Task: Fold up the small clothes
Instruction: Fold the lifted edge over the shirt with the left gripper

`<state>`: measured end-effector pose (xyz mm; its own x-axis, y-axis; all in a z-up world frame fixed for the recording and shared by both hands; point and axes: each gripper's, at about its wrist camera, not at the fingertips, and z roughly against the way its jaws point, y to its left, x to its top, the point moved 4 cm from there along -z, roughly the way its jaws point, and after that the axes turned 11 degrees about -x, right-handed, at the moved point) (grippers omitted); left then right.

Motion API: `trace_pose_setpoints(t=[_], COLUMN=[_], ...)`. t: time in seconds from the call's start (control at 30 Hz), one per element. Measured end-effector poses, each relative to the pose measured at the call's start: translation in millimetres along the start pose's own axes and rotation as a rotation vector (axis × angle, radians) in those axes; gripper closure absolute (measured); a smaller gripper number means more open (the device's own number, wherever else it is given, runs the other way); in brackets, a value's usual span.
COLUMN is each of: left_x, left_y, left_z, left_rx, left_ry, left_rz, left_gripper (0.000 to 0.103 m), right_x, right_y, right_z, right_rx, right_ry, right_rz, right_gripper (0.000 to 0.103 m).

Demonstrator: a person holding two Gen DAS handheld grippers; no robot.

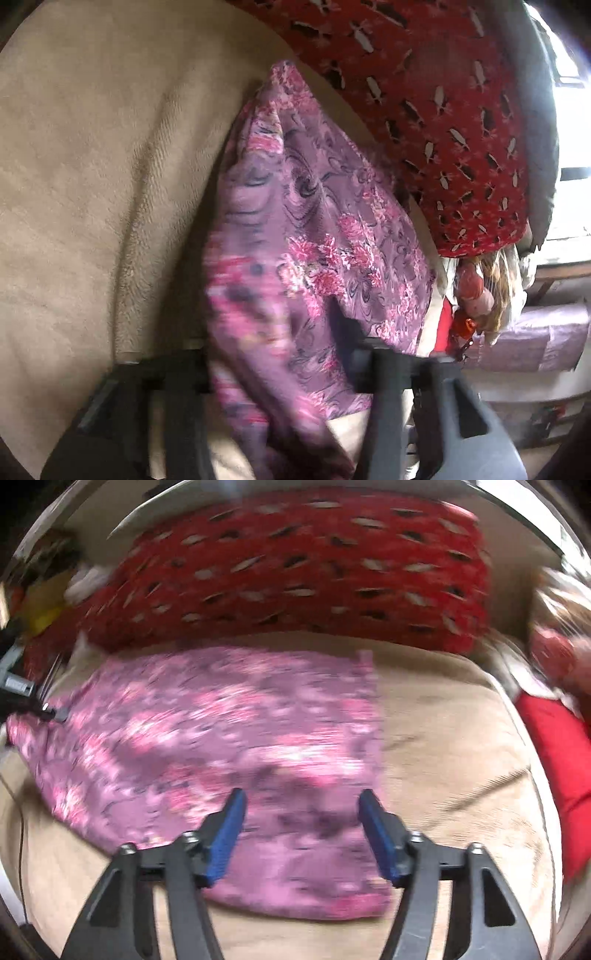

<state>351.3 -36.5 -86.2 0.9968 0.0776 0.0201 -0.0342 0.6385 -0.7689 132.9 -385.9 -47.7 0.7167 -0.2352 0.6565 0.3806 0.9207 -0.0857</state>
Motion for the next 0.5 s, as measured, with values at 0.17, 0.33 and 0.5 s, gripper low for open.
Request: trace_pose_setpoints(t=[0.17, 0.33, 0.5], left_x=[-6, -16, -35], left_y=[-11, -45, -112], left_z=[-9, 7, 5], left_rx=[0.051, 0.039, -0.031], left_ry=[-0.023, -0.077, -0.080], left_rz=[-0.005, -0.064, -0.145], left_gripper=[0.088, 0.093, 0.093], right_x=[-5, -9, -11], right_y=[-22, -18, -27], right_z=[-27, -36, -32], right_rx=[0.061, 0.072, 0.103], right_ry=[0.095, 0.112, 0.098], right_rz=[-0.110, -0.086, -0.120], right_gripper=[0.032, 0.033, 0.033])
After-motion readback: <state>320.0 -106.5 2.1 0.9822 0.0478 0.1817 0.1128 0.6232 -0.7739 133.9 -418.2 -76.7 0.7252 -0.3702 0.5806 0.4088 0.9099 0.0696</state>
